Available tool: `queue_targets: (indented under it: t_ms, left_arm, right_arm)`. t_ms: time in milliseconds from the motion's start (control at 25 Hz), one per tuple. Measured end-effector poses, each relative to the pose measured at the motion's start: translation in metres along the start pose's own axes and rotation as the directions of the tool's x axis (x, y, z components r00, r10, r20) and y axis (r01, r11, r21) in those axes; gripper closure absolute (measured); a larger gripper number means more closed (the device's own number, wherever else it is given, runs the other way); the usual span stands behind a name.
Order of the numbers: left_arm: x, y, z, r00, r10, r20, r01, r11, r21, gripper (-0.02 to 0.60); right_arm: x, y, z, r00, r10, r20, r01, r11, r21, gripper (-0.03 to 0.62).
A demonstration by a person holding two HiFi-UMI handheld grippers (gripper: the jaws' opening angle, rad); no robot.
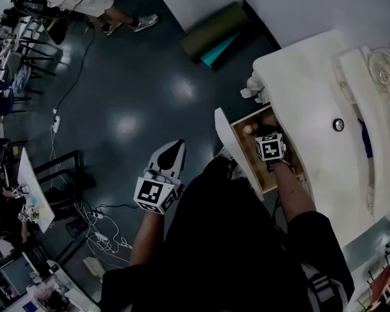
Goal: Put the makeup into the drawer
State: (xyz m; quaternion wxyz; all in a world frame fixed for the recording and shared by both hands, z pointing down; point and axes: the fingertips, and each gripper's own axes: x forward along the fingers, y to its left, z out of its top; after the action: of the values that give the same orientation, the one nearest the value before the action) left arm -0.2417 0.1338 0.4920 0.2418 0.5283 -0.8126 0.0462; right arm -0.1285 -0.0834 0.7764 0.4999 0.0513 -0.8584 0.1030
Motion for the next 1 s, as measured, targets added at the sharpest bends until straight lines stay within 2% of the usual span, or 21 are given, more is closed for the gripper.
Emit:
queue_targets:
  t_ms: [280, 560, 720, 880, 1000]
  left_arm:
    - [0.005, -0.014, 0.011, 0.998, -0.055, 0.036, 0.055, 0.998, 0.014, 0.561]
    - [0.011, -0.035, 0.019, 0.988, -0.133, 0.075, 0.131, 0.991, 0.040, 0.561]
    - [0.017, -0.052, 0.023, 0.977, -0.191, 0.092, 0.186, 0.980, 0.064, 0.561]
    - [0.025, -0.072, 0.035, 0.958, -0.267, 0.107, 0.258, 0.962, 0.095, 0.561]
    - [0.027, -0.086, 0.044, 0.940, -0.320, 0.114, 0.308, 0.945, 0.111, 0.561]
  right_arm:
    - [-0.032, 0.003, 0.007, 0.997, -0.005, 0.074, 0.001, 0.998, 0.057, 0.471]
    - [-0.081, 0.019, 0.024, 0.975, 0.007, 0.222, -0.040, 0.989, 0.143, 0.473]
    - [-0.120, 0.014, 0.035, 0.943, -0.026, 0.331, -0.031, 0.986, 0.166, 0.477]
    - [-0.170, -0.004, 0.042, 0.897, -0.115, 0.427, 0.023, 0.976, 0.215, 0.520]
    - [-0.209, -0.013, 0.043, 0.858, -0.179, 0.482, 0.051, 0.963, 0.266, 0.530]
